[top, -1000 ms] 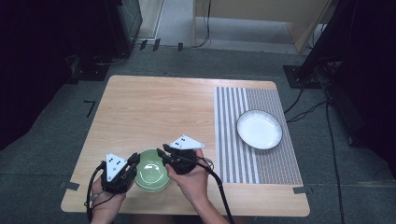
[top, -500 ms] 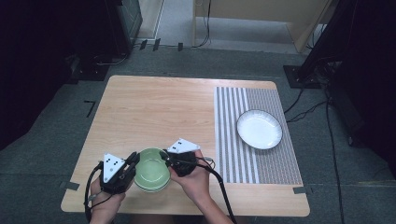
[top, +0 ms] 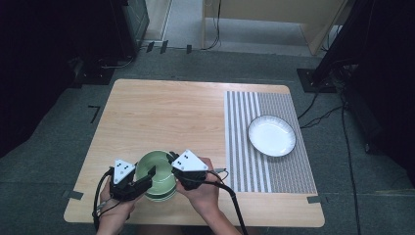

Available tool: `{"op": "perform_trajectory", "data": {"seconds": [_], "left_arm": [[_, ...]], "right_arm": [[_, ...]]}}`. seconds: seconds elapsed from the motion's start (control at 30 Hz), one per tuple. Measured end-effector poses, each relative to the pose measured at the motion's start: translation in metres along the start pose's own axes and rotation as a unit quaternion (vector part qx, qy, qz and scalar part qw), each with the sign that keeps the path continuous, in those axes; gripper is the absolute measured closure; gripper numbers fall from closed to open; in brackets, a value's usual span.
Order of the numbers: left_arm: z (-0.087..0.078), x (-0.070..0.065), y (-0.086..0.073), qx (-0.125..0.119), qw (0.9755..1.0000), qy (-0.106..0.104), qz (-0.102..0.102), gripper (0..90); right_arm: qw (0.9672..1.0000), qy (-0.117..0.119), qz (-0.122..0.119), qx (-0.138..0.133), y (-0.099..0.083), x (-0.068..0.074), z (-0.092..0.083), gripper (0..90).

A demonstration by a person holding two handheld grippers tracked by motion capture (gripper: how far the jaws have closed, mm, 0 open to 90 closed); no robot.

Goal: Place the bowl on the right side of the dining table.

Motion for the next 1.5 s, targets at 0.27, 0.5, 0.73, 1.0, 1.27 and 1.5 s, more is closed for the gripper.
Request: {"op": "perform_trajectory", "data": {"seconds": [0.27,0.5,0.73,1.0,1.27,1.5], "left_arm": [[-0.008,0.012,0.005,-0.029,0.9975,0.006,-0.064,83.7],[-0.014,0.013,0.011,-0.047,0.9968,0.059,-0.027,83.5],[-0.022,0.007,0.021,-0.08,0.9935,0.08,-0.011,83.3],[-0.025,0.006,0.025,-0.112,0.9918,0.052,-0.033,81.7],[-0.031,0.006,0.035,-0.128,0.99,0.05,-0.034,17.1],[-0.042,0.008,0.039,-0.167,0.9846,0.033,-0.038,8.3]], "right_arm": [[0.9983,-0.033,-0.038,-0.031,0.005,0.007,-0.007,85.6],[0.9995,-0.025,0.006,-0.019,0.001,0.006,-0.004,84.9],[0.9968,-0.022,0.076,0.015,-0.007,0.003,0.007,80.1],[0.9958,-0.025,0.088,-0.001,-0.002,0.001,0.003,85.6],[0.9954,-0.038,0.081,-0.035,0.012,-0.009,-0.012,85.5],[0.9944,-0.044,0.084,-0.048,0.022,-0.026,-0.026,85.5]]}}
Point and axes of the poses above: each handheld gripper's, and its own axes: z roughly forward along the jaws, y roughly out of its top, x roughly to its left, the point moved 10 cm from there along z, roughly forward along the jaws, and after that the axes turned 12 degrees about z, right-handed, at the moved point
